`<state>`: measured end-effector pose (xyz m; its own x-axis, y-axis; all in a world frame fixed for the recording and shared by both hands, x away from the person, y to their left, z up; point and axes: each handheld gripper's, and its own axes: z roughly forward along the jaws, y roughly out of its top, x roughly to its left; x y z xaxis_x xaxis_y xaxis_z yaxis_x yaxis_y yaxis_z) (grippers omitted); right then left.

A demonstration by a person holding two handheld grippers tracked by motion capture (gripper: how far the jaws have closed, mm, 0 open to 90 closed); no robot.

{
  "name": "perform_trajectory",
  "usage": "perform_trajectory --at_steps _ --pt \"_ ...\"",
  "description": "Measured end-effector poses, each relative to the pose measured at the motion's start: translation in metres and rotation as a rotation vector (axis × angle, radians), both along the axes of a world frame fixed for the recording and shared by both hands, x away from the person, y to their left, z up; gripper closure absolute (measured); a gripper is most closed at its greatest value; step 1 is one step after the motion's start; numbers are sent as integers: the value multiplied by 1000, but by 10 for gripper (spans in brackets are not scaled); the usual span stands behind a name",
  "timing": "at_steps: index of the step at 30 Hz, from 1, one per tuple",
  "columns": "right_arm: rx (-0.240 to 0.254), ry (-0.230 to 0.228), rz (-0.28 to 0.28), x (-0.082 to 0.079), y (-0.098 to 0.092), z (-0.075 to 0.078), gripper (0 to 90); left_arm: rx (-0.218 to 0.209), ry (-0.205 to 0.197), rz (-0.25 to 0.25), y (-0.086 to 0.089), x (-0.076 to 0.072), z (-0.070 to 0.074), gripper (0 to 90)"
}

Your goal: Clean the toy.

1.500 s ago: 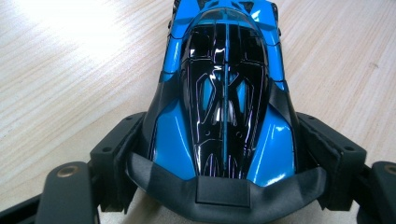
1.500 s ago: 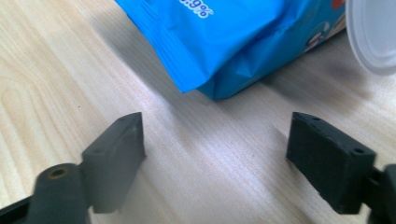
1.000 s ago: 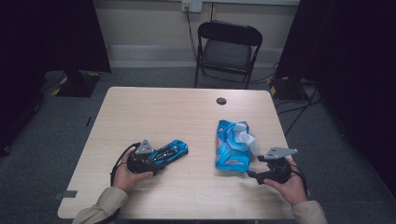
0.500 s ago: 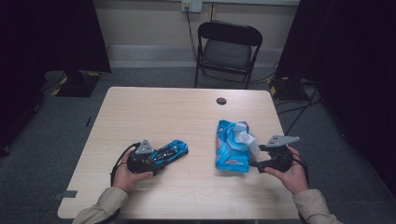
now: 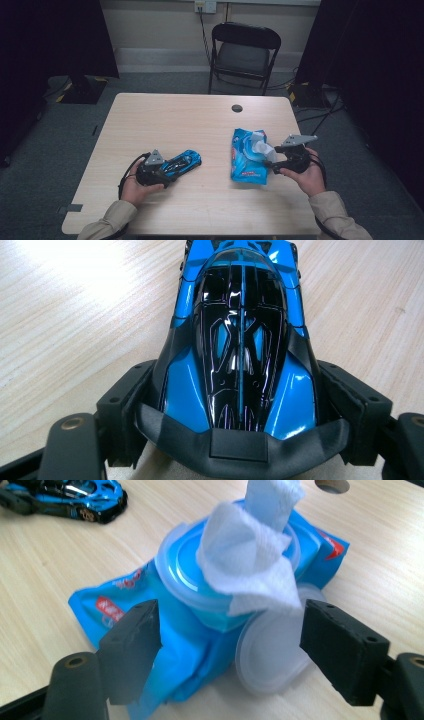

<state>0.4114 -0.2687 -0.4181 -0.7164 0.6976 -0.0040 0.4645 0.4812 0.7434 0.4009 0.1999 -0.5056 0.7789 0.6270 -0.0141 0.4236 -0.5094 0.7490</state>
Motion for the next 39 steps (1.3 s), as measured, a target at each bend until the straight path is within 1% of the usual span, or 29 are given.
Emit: perform_trajectory --at_steps 3,5,6,8,10,11,12,13,15,16,17,18,20,22,23,24,26,30,36,39 --pt "1 0 2 6 4 2 302 1 0 -1 0 0 0 232" --pt "-8 12 4 11 6 3 315 0 0 0 0 0 0 232" --pt "-6 15 8 14 8 3 345 1 0 -1 0 0 0 232" --pt "-1 16 4 18 9 5 373 0 0 0 0 0 0 232" --pt "-2 19 -4 20 10 5 440 0 0 0 0 0 0 232" --pt "-11 5 -13 21 11 5 471 0 0 0 0 0 0 232" --pt "-6 -1 -18 22 10 5 511 0 0 0 0 0 0 232" --pt "11 4 -17 23 10 4 567 1 0 -1 0 0 0 231" --pt "26 13 -11 24 10 3 610 1 0 -1 0 0 0 232" --pt "23 14 -4 24 11 3 653 1 0 -1 0 0 0 232" --pt "18 16 -3 24 12 3 661 0 0 0 0 0 0 232" --pt "0 18 -9 23 15 3 678 0 0 0 0 0 0 232" --pt "-23 25 -11 23 18 3 764 0 0 0 0 0 0 232" --pt "-26 41 -22 24 20 4 834 0 0 0 0 0 0 231" --pt "-25 46 -25 24 20 4 855 3 -2 -2 0 0 0 232" --pt "-12 48 -29 25 20 5 873 1 0 -1 0 0 0 232" --pt "-14 46 -46 25 21 9 885 3 -2 -1 0 0 0 232" --pt "-16 34 -42 25 24 17 891 1 0 -1 0 0 0 231" --pt "10 26 -36 28 27 32 893 2 1 -7 0 1 0 232" --pt "33 23 -38 30 26 40 893 2 1 -7 0 1 0 232"
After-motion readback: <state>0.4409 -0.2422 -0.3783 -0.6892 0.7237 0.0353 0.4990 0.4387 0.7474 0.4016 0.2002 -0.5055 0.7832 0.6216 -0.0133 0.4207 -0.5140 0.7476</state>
